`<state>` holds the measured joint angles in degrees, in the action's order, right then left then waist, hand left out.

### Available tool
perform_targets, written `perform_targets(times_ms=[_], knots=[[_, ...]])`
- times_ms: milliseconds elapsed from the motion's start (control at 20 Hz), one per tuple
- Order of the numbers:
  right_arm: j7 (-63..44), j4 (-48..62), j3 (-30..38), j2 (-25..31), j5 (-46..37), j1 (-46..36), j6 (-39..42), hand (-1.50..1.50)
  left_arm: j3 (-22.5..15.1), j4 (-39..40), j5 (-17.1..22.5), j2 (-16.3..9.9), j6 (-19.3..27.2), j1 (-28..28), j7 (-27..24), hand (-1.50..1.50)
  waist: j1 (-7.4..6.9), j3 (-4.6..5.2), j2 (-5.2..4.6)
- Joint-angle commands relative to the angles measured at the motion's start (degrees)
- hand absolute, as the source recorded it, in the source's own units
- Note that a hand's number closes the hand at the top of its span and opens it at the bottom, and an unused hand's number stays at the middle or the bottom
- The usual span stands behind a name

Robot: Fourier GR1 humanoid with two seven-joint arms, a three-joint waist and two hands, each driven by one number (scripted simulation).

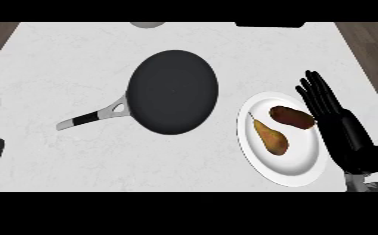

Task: Pick the sweet potato from the plate and place it in the pan

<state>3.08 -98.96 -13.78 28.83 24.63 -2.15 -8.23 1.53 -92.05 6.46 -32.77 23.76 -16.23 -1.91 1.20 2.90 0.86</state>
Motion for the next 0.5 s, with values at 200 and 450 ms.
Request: perform_targets(times_ms=[200,450], knots=[[7.8,-5.7,-2.7,4.4,1.9,-11.8,18.3,-1.50,-10.3,5.9,0.0,3.9,-6.5,8.8,5.2,0.00,-3.16,-3.01,-1.71],[14.8,9.8,11.4,12.1,0.0,-6.7,17.8,-1.50,-15.1,4.2,-0.1,5.1,-9.1,16.4,7.2,0.00,-1.78,-3.14,-1.22]])
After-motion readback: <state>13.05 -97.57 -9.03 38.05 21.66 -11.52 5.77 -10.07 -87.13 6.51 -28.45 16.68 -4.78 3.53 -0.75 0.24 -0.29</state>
